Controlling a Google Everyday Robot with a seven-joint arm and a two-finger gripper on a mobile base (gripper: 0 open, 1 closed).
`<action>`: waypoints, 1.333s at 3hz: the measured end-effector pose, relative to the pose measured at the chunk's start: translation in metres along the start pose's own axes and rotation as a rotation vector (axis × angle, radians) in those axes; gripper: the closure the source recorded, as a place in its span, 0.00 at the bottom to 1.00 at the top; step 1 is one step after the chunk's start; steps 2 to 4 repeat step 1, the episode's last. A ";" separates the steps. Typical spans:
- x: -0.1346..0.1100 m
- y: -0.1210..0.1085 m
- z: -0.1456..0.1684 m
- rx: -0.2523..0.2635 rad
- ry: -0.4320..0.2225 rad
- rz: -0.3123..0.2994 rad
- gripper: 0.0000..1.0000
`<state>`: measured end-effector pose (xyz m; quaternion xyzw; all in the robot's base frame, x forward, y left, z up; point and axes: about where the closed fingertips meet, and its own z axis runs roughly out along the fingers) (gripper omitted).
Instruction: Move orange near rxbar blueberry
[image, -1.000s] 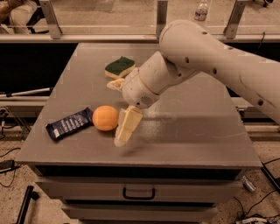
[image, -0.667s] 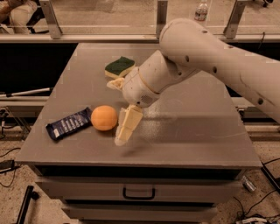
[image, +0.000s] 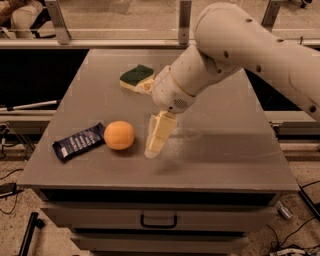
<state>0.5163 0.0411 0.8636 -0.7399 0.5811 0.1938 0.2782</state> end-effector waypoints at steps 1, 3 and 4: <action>0.000 0.000 0.000 0.000 0.000 0.000 0.00; 0.000 0.000 0.000 0.000 0.000 0.000 0.00; 0.000 0.000 0.000 0.000 0.000 0.000 0.00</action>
Offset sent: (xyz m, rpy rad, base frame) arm 0.0000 0.0000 0.0000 0.0000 0.0000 0.0000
